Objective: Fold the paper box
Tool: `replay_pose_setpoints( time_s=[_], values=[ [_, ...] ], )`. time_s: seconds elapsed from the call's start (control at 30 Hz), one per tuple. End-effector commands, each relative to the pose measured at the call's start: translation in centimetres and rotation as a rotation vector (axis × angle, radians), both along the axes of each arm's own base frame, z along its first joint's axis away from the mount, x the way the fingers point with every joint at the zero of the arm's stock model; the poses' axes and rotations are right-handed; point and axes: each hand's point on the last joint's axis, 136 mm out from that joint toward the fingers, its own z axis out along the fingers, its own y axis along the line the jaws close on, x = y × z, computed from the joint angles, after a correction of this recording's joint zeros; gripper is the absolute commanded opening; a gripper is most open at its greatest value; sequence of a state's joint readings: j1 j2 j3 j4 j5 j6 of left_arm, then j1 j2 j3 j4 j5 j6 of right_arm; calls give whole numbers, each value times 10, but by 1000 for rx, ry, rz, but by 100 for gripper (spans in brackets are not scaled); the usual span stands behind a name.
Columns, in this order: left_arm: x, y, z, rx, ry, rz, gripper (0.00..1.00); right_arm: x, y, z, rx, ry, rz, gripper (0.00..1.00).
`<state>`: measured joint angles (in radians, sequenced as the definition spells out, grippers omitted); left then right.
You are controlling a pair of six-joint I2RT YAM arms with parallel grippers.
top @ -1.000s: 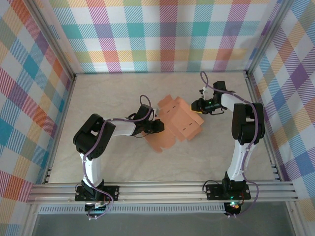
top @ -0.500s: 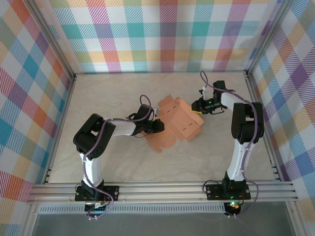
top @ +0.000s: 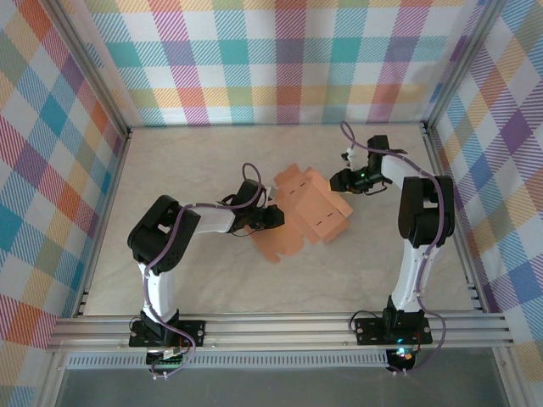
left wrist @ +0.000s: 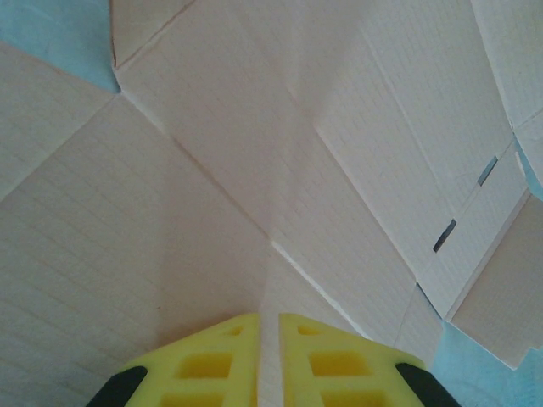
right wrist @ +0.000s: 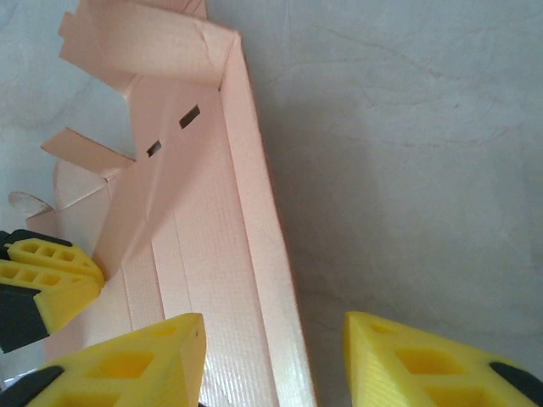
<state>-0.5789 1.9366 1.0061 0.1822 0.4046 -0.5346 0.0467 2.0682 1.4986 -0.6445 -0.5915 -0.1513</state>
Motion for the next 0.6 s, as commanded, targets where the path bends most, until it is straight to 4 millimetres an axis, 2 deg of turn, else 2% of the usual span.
replay_pose_setpoints(
  time_s=[0.0, 0.17, 0.57],
  values=[
    [-13, 16, -31, 76, 99, 9, 14, 1, -3, -7, -17, 19, 20, 47],
    [-13, 16, -31, 75, 98, 9, 14, -3, -1, -11, -8, 45, 37, 46],
    [-13, 17, -31, 76, 94, 10, 14, -11, 2, 2, 21, 17, 41, 20]
  ],
)
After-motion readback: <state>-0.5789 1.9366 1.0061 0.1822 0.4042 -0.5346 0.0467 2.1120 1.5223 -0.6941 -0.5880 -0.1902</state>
